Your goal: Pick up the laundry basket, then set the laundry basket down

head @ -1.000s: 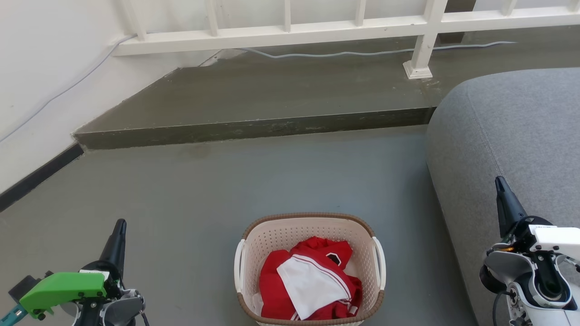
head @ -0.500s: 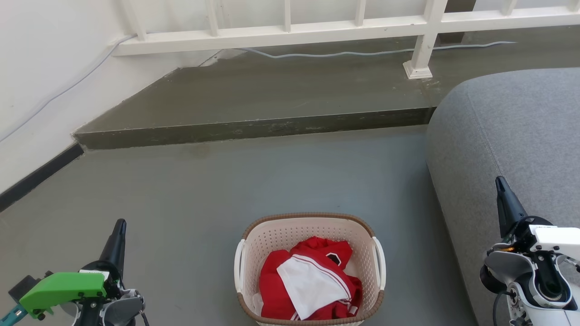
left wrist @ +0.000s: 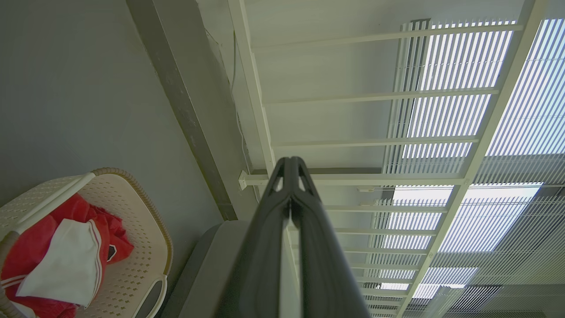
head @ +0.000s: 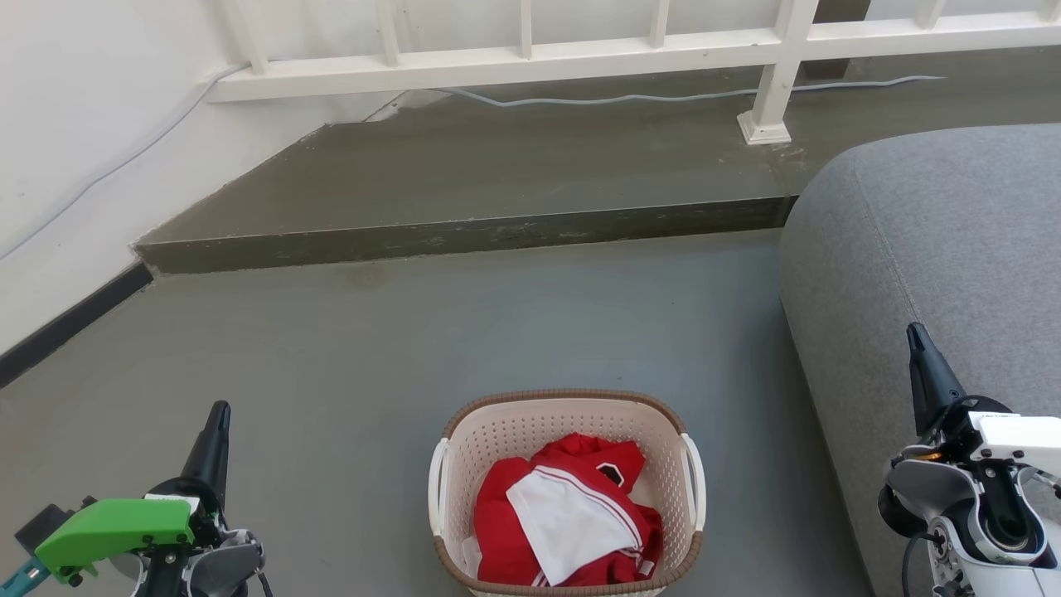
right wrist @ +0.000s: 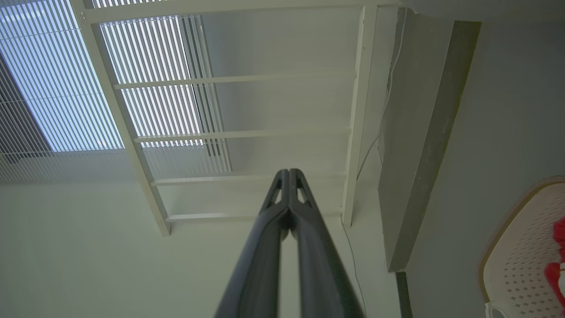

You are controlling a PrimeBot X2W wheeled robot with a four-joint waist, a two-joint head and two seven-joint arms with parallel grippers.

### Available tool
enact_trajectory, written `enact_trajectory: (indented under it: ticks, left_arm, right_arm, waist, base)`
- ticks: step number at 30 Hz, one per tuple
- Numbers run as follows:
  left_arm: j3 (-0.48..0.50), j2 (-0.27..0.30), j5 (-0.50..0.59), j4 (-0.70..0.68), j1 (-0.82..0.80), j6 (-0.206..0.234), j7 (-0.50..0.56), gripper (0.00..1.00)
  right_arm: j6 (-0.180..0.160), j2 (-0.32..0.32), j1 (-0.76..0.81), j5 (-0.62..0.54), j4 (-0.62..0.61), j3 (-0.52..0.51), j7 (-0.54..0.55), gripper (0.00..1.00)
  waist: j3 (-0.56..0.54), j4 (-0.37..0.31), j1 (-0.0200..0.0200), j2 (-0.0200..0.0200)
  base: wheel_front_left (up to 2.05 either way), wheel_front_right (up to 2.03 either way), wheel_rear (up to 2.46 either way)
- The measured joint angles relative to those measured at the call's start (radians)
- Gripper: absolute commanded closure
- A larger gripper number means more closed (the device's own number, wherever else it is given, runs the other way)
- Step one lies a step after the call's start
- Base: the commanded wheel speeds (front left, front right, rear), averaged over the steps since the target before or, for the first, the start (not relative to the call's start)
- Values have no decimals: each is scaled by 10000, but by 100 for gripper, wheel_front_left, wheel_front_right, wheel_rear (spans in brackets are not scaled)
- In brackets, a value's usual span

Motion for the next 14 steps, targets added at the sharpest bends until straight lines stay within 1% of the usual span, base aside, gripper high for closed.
enact_trajectory:
  ticks: [14]
  left_arm:
    - [13, -2, 0, -2, 0, 0, 0, 100]
  right_arm:
    - [0, 6, -1, -2, -2, -12, 12, 100]
  waist:
    - [1, 0, 0, 0]
  base:
    - [0, 0, 0]
